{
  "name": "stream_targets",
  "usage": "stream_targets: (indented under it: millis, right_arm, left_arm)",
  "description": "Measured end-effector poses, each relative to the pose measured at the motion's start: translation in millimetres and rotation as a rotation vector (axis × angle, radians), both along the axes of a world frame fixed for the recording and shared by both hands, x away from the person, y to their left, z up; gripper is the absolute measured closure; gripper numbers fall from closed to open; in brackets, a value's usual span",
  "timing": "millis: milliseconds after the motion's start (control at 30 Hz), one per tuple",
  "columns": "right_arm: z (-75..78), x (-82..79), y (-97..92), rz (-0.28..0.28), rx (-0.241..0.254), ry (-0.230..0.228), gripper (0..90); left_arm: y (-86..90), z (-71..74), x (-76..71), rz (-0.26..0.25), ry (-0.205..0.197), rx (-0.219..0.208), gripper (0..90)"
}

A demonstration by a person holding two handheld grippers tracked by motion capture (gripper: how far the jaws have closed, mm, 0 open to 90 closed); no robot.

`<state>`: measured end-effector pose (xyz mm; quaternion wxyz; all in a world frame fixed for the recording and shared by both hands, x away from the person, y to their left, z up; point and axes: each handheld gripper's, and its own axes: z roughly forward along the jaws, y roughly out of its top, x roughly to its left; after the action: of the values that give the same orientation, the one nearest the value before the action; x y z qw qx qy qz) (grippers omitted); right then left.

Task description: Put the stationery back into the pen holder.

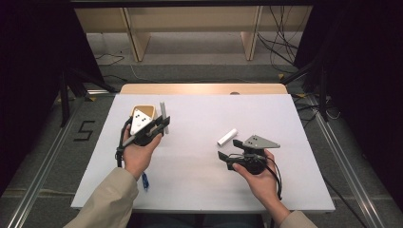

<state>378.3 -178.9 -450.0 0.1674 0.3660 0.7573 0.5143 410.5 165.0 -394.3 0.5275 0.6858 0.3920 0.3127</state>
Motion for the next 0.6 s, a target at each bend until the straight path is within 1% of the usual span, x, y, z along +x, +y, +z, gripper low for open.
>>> stream_targets:
  millis: [333, 600]
  right_arm:
    - [-4.7, -1.5, -0.4, 0.010, -0.035, 0.015, 22.4]
    - [-7.1, -2.0, 2.6, 0.017, -0.063, 0.024, 21.1]
  left_arm:
    - [26.0, 8.0, 16.0, 0.066, -0.015, 0.003, 78.3]
    - [38.3, 16.6, 27.6, 0.105, -0.036, 0.000, 78.2]
